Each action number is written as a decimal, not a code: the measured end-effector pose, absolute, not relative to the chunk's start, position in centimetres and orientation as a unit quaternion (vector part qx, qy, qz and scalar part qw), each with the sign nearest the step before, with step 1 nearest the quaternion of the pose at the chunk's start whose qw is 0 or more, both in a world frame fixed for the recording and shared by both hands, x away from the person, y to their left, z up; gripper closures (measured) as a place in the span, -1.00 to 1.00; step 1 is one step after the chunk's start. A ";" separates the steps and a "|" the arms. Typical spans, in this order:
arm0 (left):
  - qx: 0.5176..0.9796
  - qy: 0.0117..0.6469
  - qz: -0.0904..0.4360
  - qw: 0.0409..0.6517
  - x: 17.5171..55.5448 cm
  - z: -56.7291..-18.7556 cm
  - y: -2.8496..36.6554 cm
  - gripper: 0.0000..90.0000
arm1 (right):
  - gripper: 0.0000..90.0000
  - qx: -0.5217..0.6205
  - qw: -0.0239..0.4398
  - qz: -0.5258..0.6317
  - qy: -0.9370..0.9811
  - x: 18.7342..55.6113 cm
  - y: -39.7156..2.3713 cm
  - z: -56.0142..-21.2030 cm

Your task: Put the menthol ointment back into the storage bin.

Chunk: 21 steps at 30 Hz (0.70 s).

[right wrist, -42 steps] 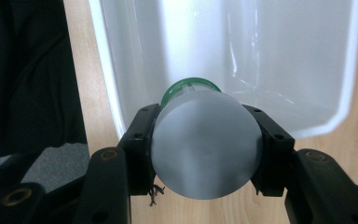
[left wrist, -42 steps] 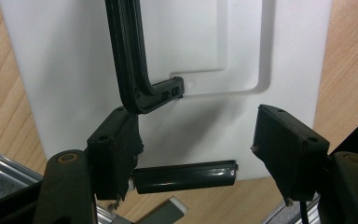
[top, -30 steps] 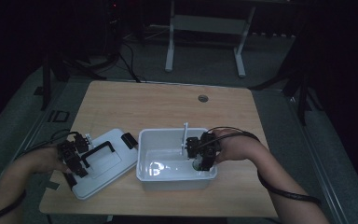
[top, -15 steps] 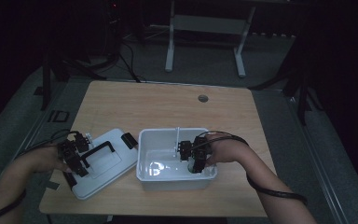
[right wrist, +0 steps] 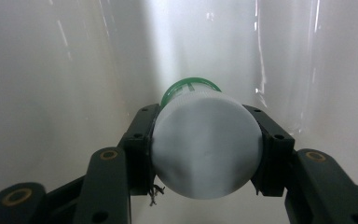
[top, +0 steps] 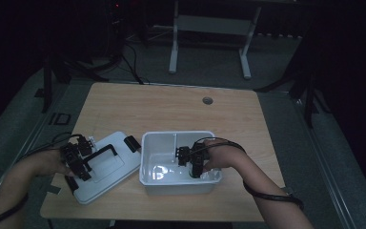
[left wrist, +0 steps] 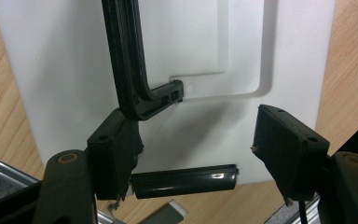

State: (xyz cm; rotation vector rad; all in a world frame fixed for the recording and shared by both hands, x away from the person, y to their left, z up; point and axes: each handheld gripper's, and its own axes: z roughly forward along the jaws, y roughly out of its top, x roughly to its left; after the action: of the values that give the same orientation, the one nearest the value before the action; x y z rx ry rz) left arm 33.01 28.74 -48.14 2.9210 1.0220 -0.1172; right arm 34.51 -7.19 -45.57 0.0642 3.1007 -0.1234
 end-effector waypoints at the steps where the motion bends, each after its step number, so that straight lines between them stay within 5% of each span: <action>1: 0.943 0.331 -0.038 0.023 33.0 -48.2 28.8 -0.30 | 0.11 0.021 0.017 -0.040 0.999 34.5 -7.1 -45.7; 21: 0.944 0.327 -0.041 0.021 33.0 -48.4 28.8 -0.30 | 0.11 0.023 0.010 -0.058 0.998 34.9 -4.5 -48.0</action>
State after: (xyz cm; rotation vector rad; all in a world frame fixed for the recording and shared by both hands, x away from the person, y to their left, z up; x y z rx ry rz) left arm 32.98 28.76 -48.45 2.9263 1.0146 -0.1273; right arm 34.94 -4.51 -47.97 0.0729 3.1153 -0.1806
